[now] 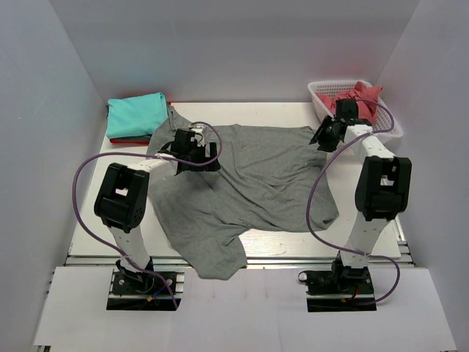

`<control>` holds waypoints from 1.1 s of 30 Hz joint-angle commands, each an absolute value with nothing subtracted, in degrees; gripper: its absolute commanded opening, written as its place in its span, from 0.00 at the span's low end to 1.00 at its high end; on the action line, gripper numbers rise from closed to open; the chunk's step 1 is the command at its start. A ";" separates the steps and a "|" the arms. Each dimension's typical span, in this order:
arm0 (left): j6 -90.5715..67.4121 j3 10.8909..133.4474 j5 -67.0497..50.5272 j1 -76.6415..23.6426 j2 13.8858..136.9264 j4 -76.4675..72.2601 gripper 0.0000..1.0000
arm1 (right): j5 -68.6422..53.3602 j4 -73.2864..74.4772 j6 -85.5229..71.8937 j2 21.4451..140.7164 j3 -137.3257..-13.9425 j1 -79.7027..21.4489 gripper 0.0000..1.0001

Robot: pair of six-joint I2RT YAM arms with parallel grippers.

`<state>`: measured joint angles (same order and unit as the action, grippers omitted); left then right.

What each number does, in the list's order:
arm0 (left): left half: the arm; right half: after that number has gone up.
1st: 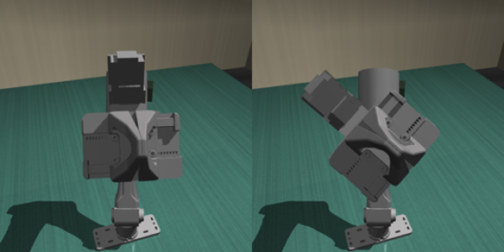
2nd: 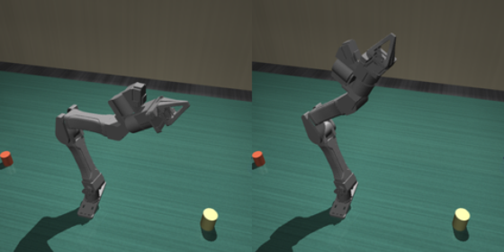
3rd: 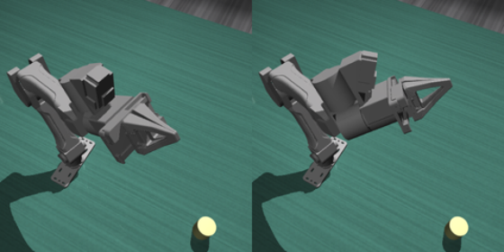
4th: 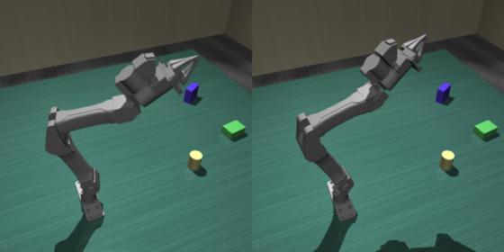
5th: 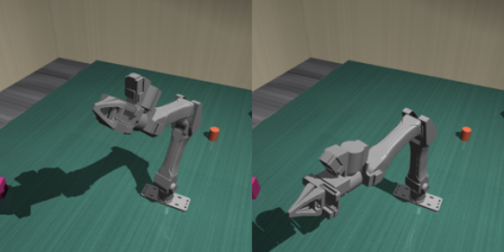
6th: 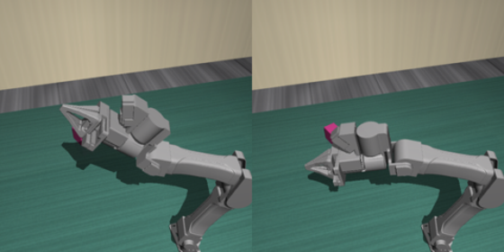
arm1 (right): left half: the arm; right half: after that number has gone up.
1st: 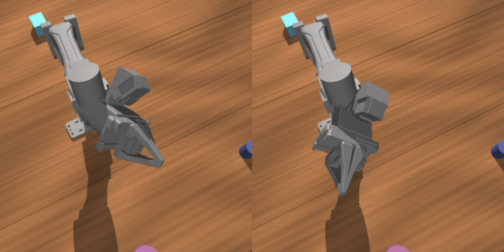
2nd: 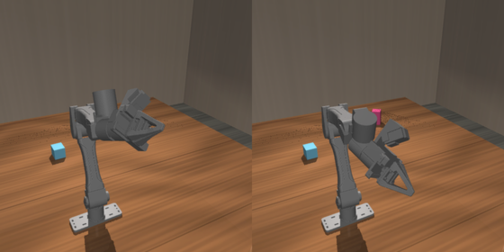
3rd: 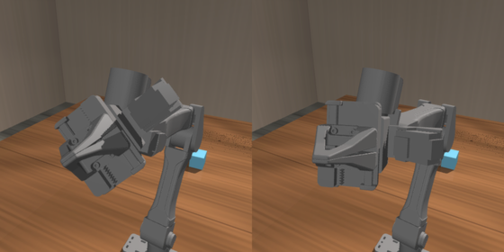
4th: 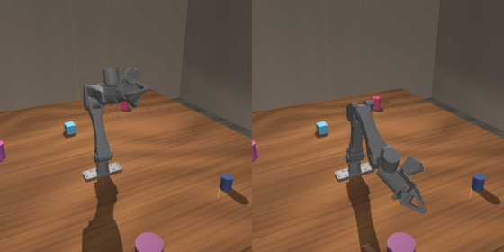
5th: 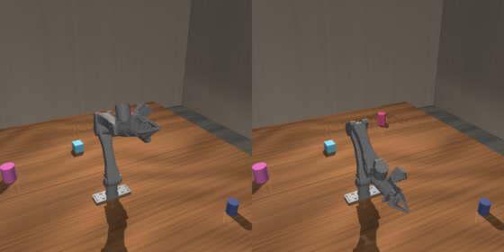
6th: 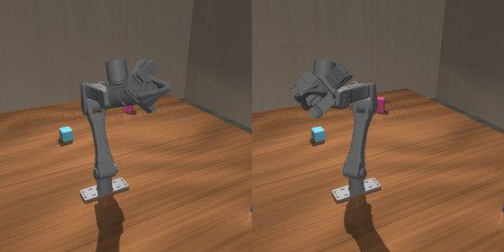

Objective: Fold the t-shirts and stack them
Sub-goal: Flatten out the tshirt

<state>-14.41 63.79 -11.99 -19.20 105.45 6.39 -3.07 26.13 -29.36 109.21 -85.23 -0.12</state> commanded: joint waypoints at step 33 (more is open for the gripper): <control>-13.89 64.34 -16.17 -18.98 99.58 5.54 1.00 | -46.47 14.42 -16.61 109.96 -81.75 0.52 0.90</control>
